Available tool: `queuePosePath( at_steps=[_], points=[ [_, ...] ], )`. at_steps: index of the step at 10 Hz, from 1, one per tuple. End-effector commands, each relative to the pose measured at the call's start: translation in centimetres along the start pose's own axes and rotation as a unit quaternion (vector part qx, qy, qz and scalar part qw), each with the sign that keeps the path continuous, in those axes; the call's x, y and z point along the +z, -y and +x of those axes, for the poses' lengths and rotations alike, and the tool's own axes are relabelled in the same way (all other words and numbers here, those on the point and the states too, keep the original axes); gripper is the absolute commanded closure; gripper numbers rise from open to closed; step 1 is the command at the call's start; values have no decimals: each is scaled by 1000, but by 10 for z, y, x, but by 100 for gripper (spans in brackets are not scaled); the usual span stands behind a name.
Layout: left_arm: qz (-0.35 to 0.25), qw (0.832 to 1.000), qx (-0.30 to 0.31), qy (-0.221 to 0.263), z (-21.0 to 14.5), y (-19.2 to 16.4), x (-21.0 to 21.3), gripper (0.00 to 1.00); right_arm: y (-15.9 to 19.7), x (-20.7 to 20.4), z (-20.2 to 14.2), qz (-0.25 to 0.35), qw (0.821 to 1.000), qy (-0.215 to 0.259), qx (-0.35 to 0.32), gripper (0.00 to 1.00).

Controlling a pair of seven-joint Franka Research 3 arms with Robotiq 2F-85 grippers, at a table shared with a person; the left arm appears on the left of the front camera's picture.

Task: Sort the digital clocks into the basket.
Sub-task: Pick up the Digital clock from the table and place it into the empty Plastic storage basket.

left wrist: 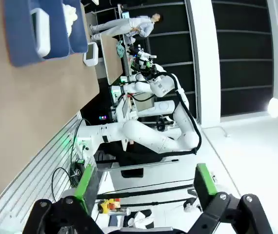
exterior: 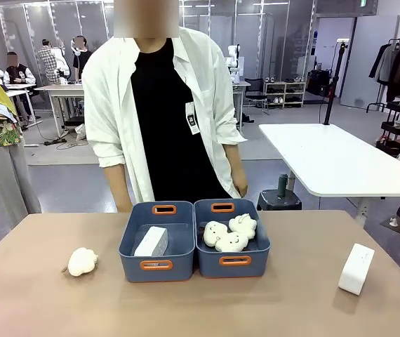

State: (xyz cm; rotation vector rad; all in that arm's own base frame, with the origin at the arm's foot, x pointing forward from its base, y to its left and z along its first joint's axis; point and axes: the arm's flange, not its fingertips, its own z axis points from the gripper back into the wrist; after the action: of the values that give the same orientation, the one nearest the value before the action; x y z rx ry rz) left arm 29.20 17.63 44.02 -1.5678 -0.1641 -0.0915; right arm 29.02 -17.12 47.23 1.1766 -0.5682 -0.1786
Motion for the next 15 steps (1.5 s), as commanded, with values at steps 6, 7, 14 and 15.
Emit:
queuePosePath(
  at_steps=[6,7,14,15],
  points=[
    [-5,1000,-4,21,-9,-4,16,0,-62,-49,25,-198,972,-66,-104,0],
    [-5,1000,-4,21,-9,-4,16,0,-65,-67,32,-245,956,-67,-149,0],
    [-5,1000,-4,21,-9,-4,16,0,3,-159,48,-498,845,30,-192,0],
    [-5,1000,-4,21,-9,-4,16,0,15,-168,47,-518,829,43,-205,0]
  ],
)
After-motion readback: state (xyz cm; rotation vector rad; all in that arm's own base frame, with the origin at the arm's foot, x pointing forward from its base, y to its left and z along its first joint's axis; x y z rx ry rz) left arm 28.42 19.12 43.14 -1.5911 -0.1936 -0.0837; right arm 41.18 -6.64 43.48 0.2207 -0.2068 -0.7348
